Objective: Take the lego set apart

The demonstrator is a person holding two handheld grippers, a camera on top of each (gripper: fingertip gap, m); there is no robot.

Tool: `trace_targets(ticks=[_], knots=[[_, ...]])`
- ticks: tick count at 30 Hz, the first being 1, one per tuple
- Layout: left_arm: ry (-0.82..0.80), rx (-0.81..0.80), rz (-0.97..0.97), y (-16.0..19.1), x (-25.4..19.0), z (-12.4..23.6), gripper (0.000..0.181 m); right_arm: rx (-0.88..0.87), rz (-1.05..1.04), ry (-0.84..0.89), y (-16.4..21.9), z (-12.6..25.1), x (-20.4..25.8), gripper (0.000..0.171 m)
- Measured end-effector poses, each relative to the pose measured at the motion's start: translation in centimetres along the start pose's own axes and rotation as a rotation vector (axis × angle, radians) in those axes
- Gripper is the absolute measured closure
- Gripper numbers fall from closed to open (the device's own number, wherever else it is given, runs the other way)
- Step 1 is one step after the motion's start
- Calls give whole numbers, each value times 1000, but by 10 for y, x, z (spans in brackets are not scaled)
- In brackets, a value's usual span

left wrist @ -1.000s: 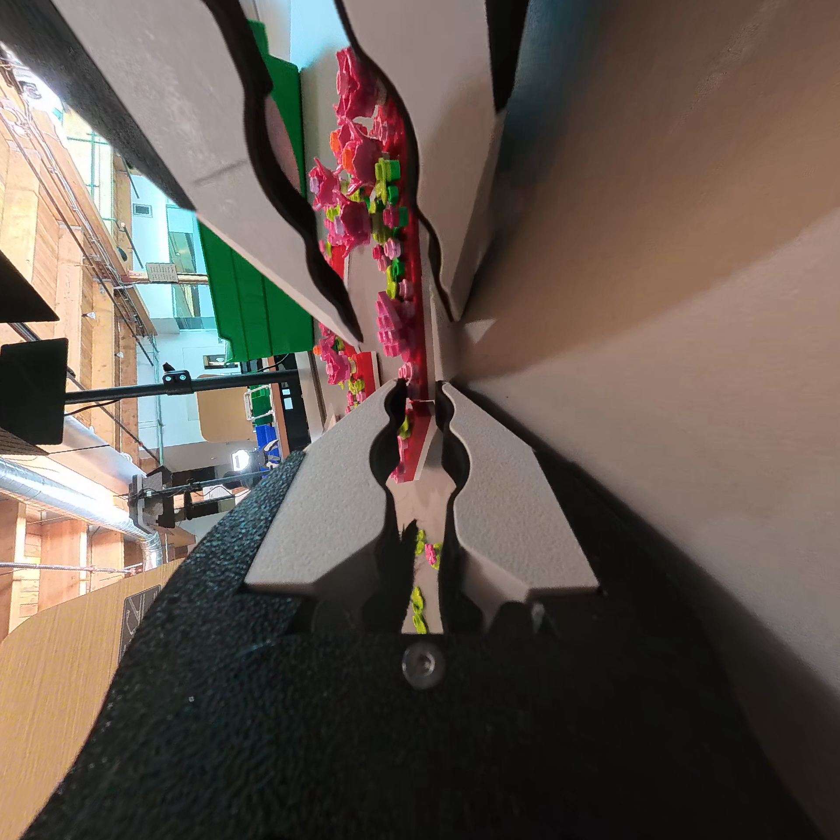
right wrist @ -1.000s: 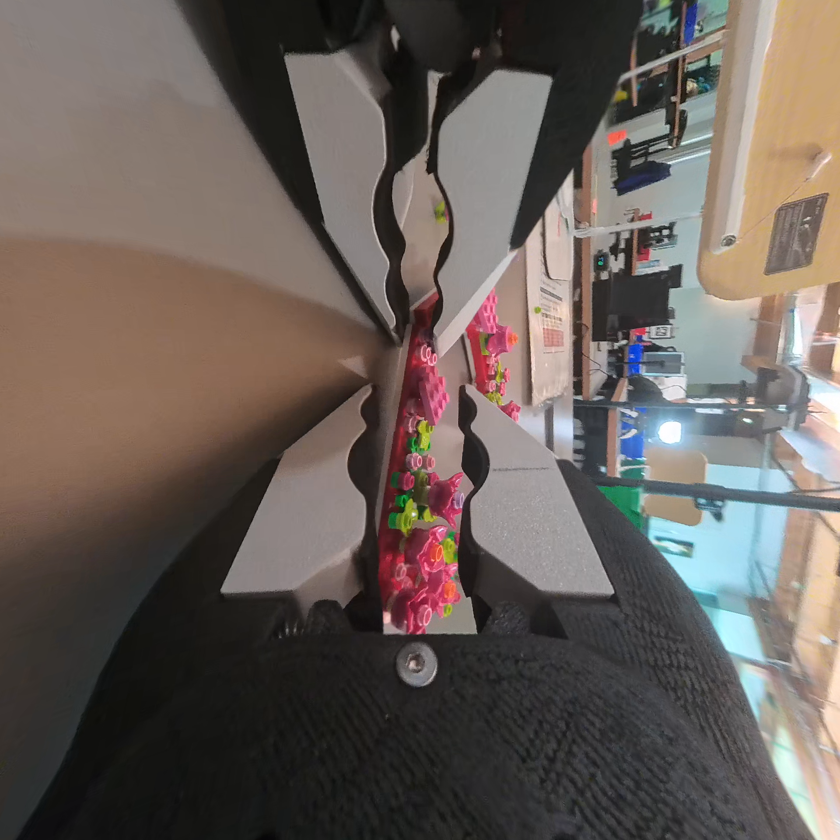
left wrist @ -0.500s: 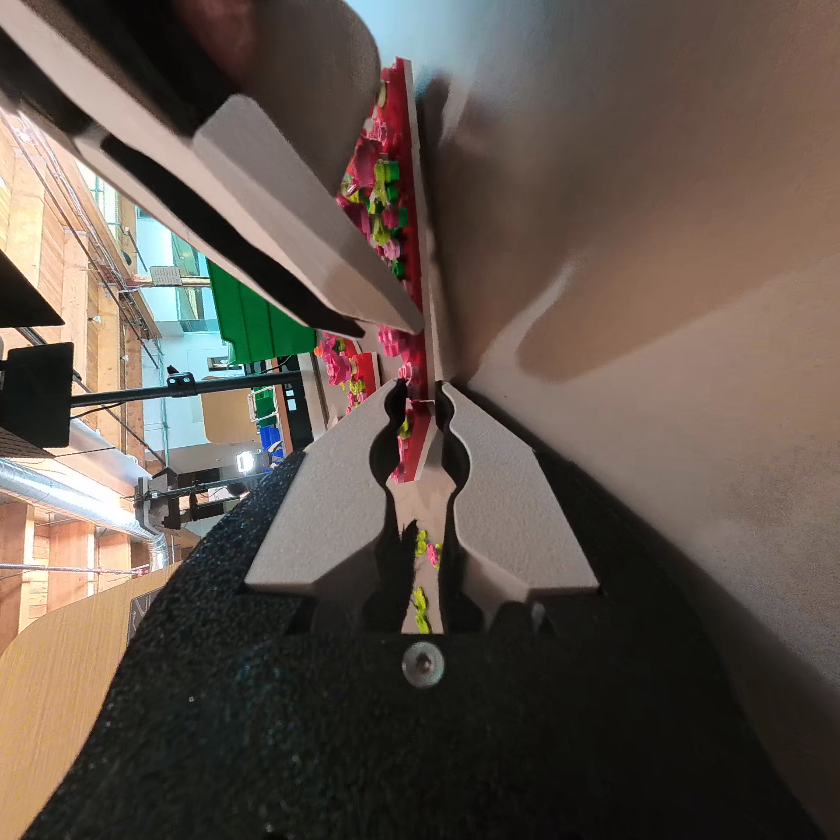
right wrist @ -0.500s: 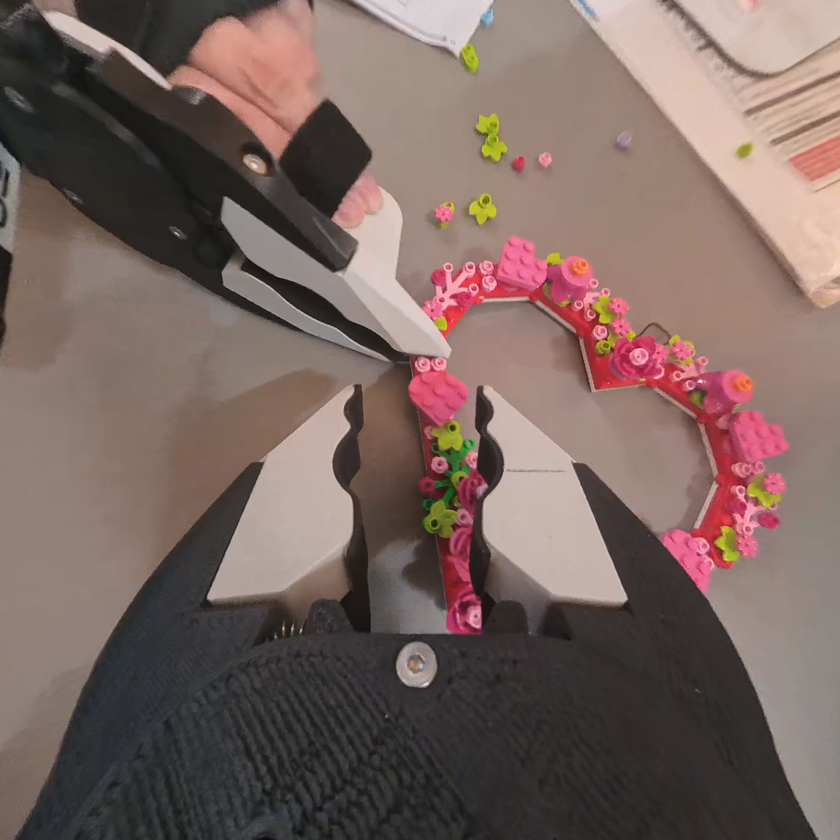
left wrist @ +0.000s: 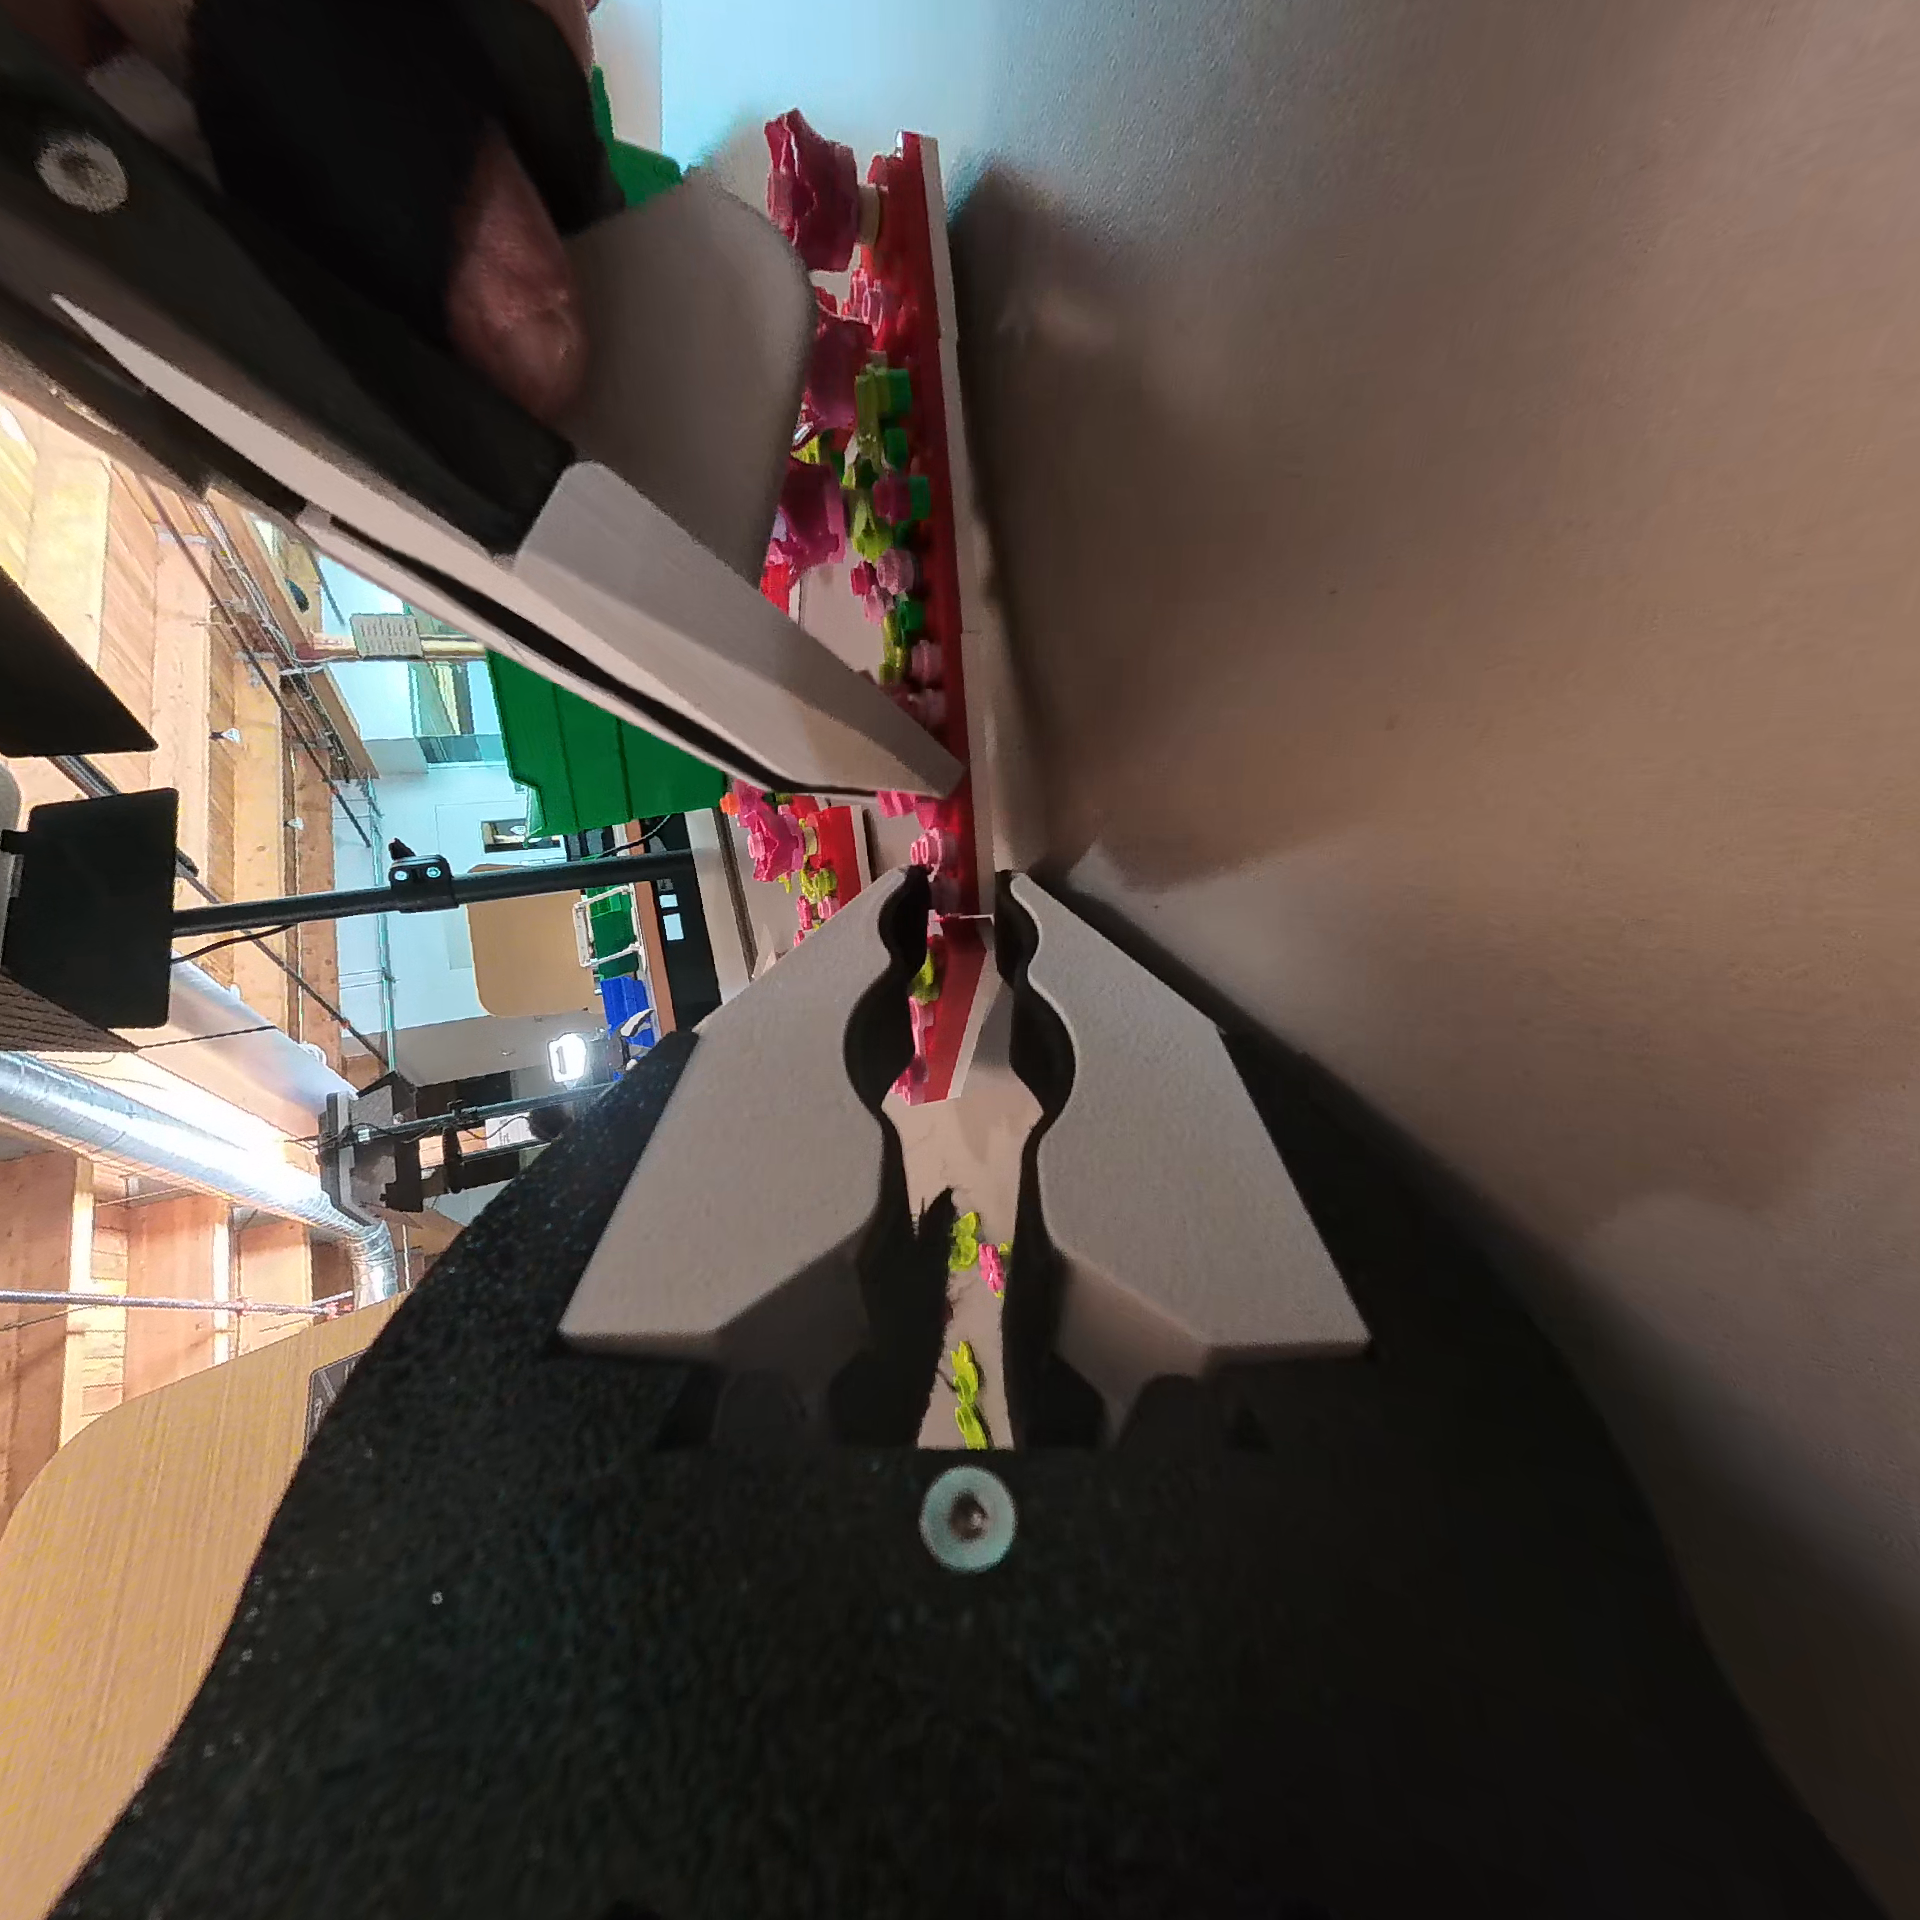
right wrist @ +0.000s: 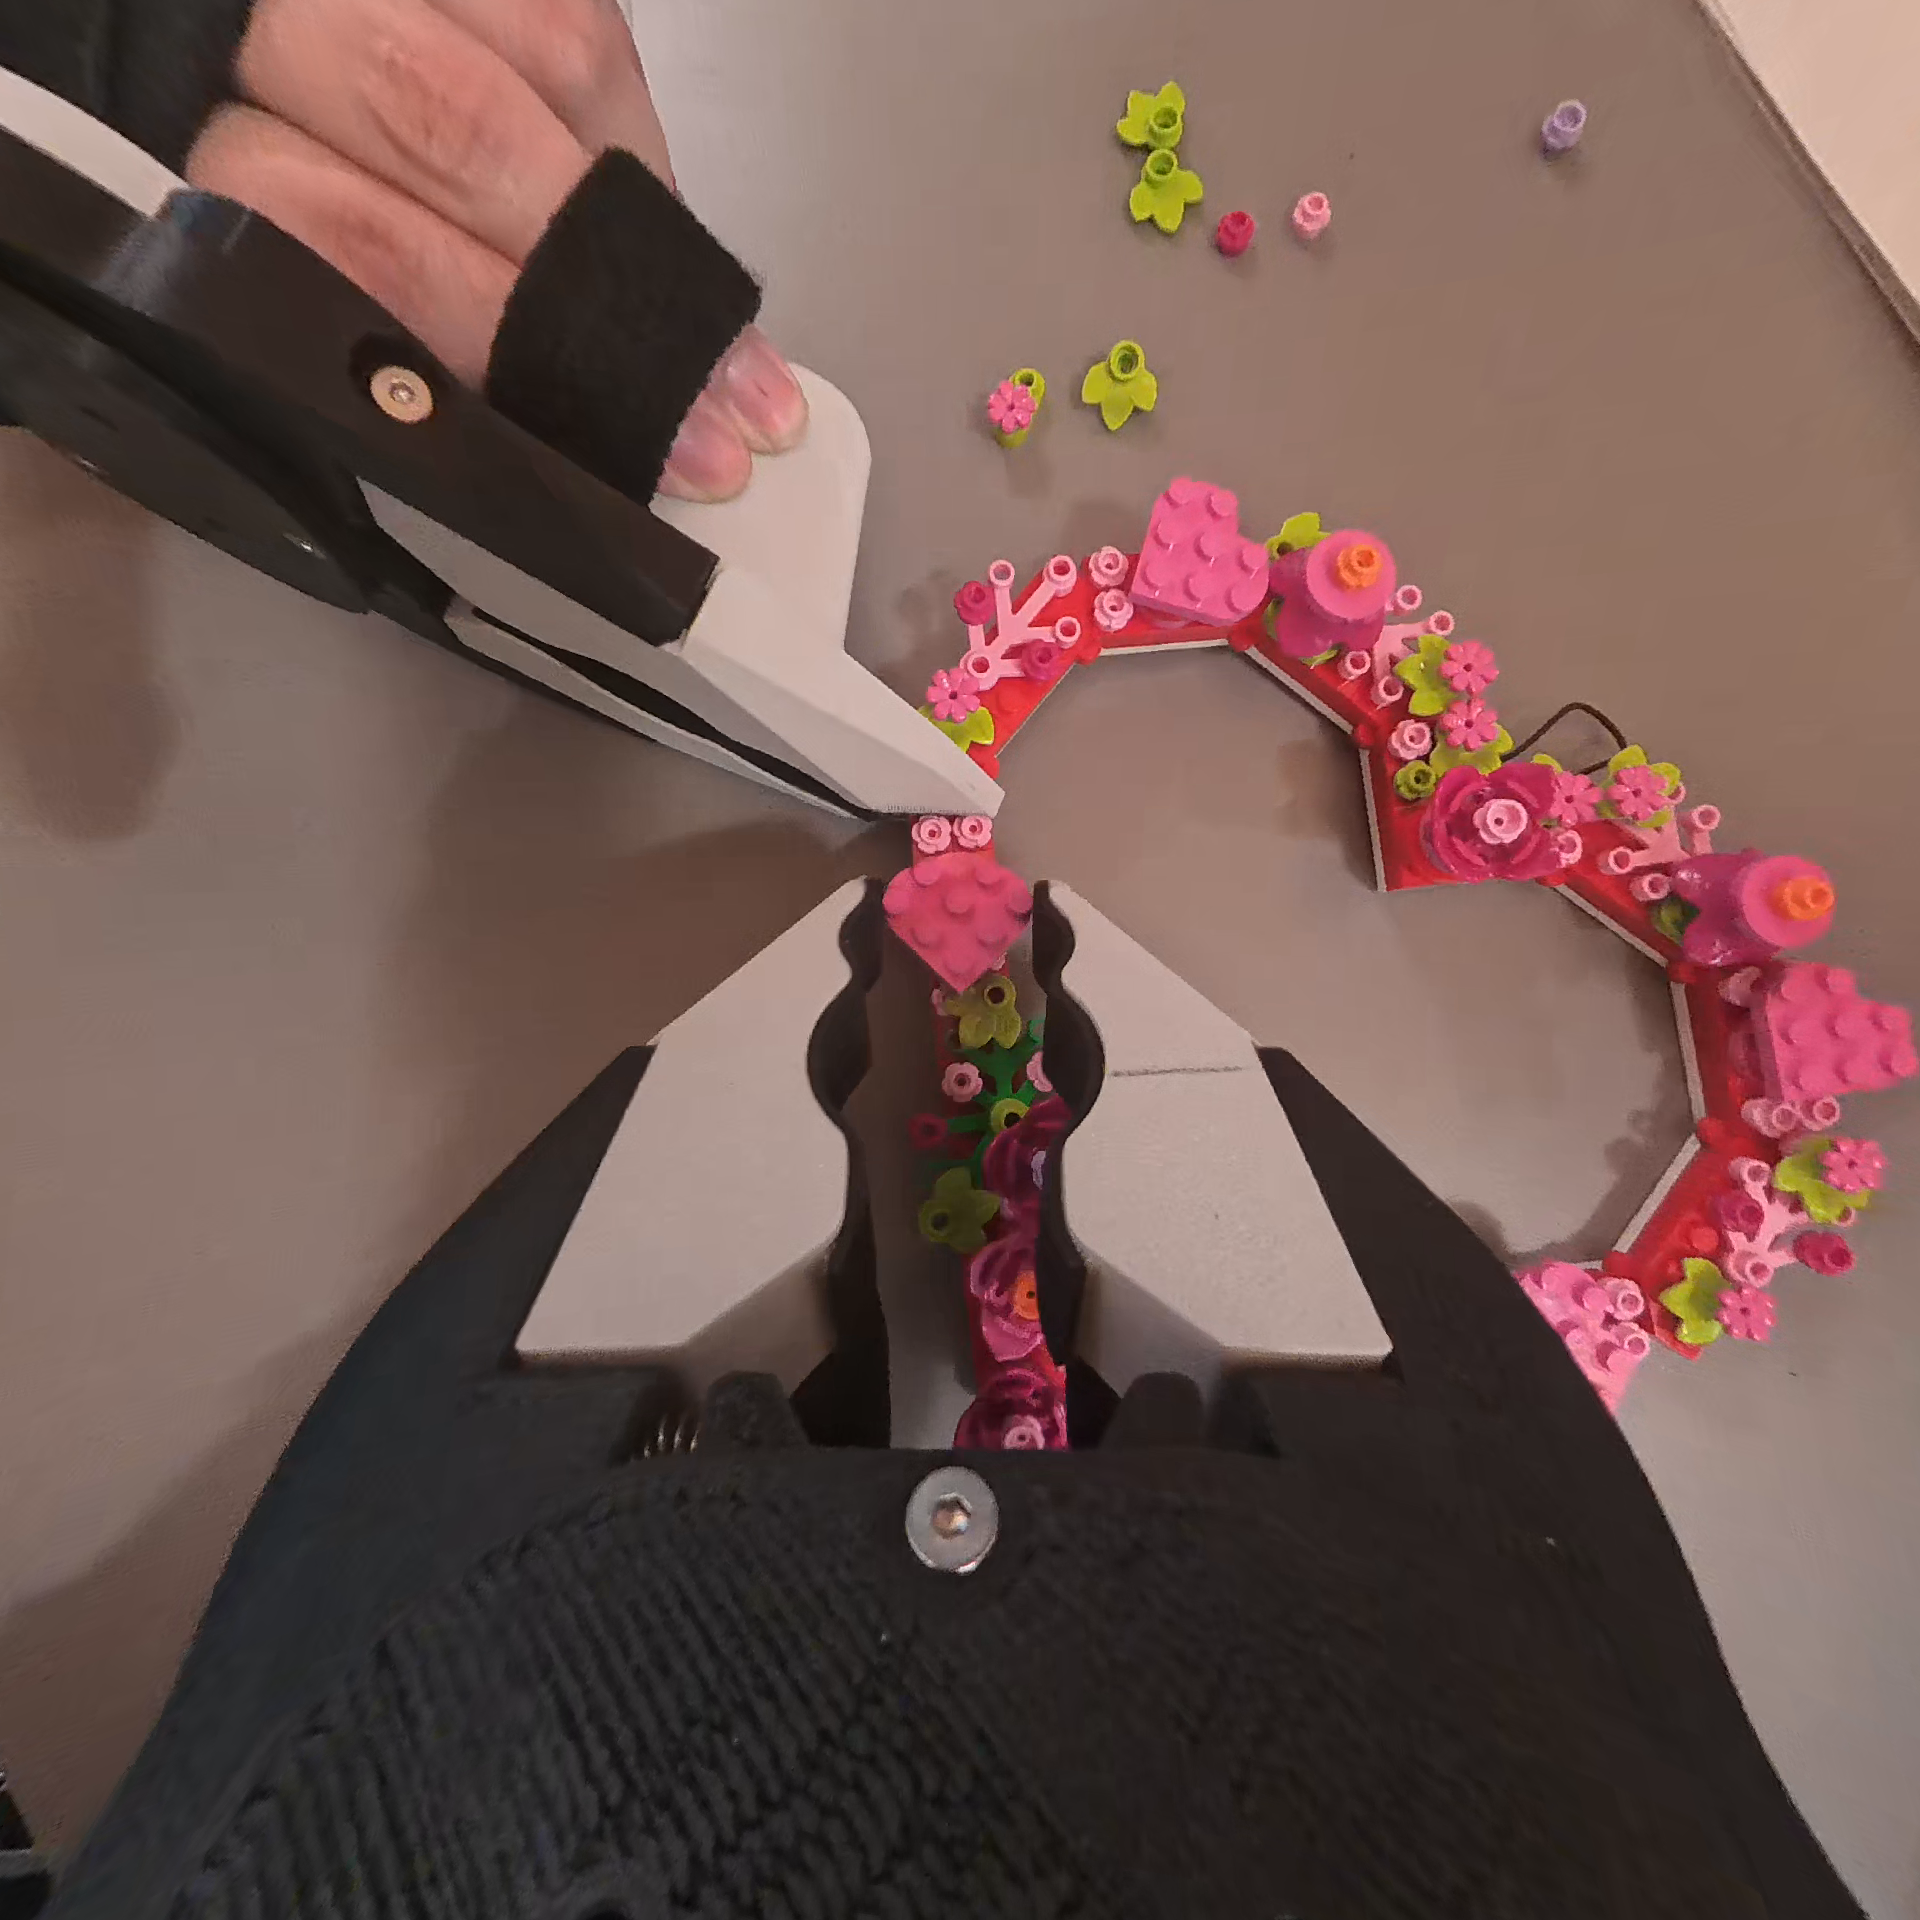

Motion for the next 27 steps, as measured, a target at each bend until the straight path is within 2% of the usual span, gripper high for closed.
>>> trace_targets(ticks=[27], knots=[[-2, 4, -8, 0, 0, -1, 172, -37, 15, -7, 3, -2, -1, 143]])
Point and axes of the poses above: each gripper's, where its closed fingertips meet, z back along the fingers, y out of its underside, x = y × z across the jaws, the point moved 9 cm from there along z, back along the fingers, and after that the axes turned 5 degrees about -z, right-handed, at the moved point
